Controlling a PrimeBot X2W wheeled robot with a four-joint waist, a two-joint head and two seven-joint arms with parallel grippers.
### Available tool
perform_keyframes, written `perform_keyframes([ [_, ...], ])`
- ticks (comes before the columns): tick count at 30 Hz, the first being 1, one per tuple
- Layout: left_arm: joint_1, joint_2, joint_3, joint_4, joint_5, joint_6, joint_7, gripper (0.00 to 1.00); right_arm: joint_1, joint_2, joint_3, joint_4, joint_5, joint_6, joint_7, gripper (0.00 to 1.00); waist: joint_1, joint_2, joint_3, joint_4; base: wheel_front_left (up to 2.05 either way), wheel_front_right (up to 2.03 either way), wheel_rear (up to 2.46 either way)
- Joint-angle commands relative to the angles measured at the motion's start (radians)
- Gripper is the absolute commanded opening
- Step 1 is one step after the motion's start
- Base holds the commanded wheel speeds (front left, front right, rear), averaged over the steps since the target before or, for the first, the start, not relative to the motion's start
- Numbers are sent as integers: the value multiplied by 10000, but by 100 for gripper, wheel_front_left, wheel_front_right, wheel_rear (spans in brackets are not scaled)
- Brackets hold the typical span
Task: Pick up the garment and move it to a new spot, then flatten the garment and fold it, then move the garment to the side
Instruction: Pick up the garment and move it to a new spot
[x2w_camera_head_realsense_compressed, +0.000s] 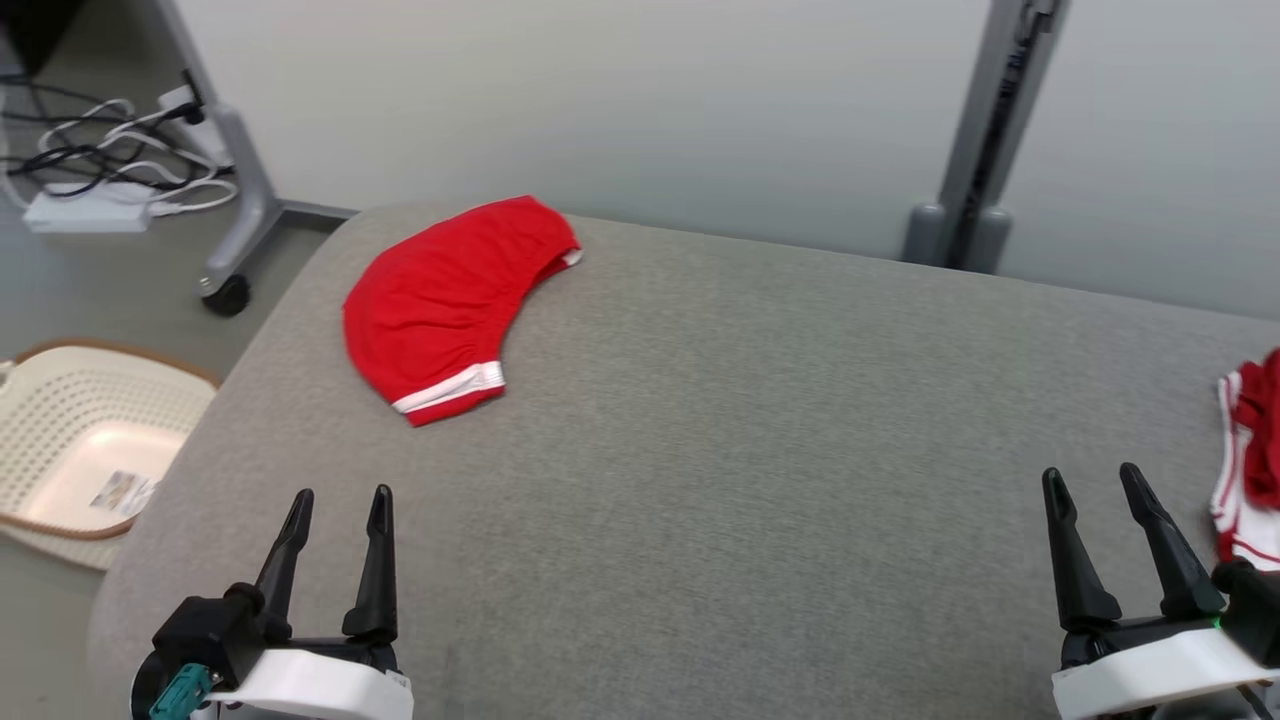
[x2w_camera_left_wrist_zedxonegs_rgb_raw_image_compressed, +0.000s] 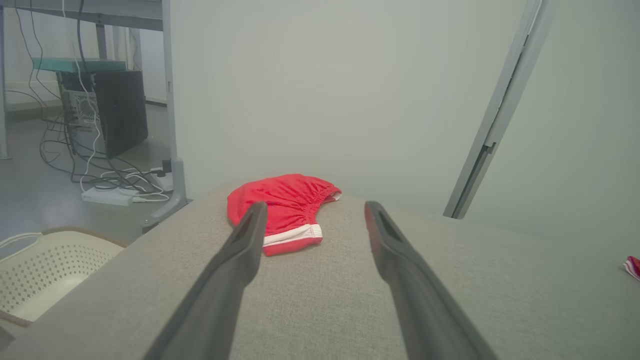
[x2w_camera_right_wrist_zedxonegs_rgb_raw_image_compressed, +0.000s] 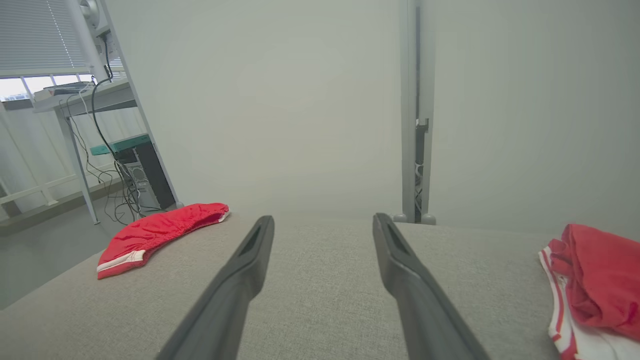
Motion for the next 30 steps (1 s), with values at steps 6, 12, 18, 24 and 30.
perform_keyframes([
  [6,-214,38,18,62,69,-9,-36,100,-265,-42,261,189,84,3,3,100,0,0,106,1014,0,0,0],
  [12,-199,39,47,44,161,51,-36,100,-392,-54,456,354,177,3,0,100,0,0,132,1685,0,0,0],
  [18,-129,36,112,54,162,92,-36,100,-431,0,631,445,264,3,-2,100,0,0,116,2105,0,0,0],
  [24,-126,35,118,32,181,81,-36,100,-521,0,760,486,286,3,-3,100,0,0,117,2282,0,0,0],
  [30,-94,34,157,-45,152,120,-36,100,-521,-20,840,474,329,3,-4,100,0,0,116,2264,0,0,0],
])
